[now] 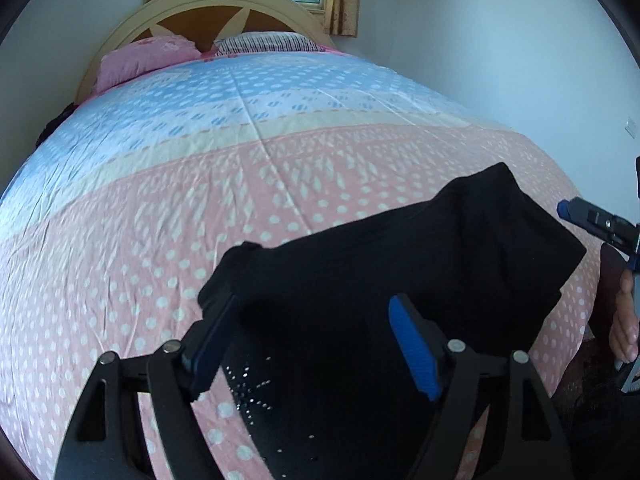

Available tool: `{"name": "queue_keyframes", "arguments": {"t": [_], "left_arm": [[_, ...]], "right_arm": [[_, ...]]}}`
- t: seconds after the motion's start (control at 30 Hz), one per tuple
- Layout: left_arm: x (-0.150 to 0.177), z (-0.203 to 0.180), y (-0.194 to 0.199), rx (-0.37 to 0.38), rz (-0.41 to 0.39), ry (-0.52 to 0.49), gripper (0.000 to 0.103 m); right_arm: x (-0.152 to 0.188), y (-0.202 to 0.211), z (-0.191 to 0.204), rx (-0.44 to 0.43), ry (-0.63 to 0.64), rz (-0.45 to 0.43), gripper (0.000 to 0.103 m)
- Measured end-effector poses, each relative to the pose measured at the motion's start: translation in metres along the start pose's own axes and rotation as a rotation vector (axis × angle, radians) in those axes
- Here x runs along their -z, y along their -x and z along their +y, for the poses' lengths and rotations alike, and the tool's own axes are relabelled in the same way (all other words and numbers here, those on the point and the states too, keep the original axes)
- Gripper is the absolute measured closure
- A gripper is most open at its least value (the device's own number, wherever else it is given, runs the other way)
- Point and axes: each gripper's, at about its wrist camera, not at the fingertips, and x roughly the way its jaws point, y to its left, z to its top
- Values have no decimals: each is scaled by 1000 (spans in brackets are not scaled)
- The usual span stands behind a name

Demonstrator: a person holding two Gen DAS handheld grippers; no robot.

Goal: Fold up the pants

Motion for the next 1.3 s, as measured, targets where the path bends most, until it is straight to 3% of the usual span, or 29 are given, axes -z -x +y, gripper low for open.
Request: {"name": "queue_keyframes", "arguments": {"t": [0.17,0.2,0.23,0.4,0.47,0.67,0.8,0.87,0.9,0.93,1.07,1.17,1.2,1.3], "left_arm": [[4,6,-4,-17,-15,26,21],[5,6,-5,-18,-17,27,16],[5,6,-6,-22,-21,28,12],[11,17,-12,-29,-27,35,8],[13,24,-19,-31,-26,45,0],[12,30,-16,-20,-23,64,0],[4,40,3,-74,-71,52,0],[-1,46,11,-93,-95,44,0],[-4,49,13,-107,-107,44,0],[-8,52,12,-114,-111,46,0],[-16,59,-4,-142,-105,67,0],[-13,61,-29,-171,-39,52,0],[-11,63,-35,-189,-30,52,0],[-10,72,-38,-152,-15,97,0]], "right_arm": [[6,-6,-9,68,-10,56,55],[6,-7,-16,71,-31,75,75],[8,-6,-22,75,-50,88,87],[17,-18,-60,45,-192,169,88],[19,-20,-70,3,-241,178,88],[15,-15,-65,33,-183,190,88],[1,5,-41,127,-65,83,87],[-14,12,-27,94,-43,5,75],[-20,12,-20,73,-34,-20,61],[-28,9,-10,32,-19,-40,54],[-43,-31,7,-108,2,27,53],[-41,-69,-12,12,-62,116,53],[-38,-77,-21,21,-90,144,53],[-33,-65,-30,-38,-126,113,54]]}}
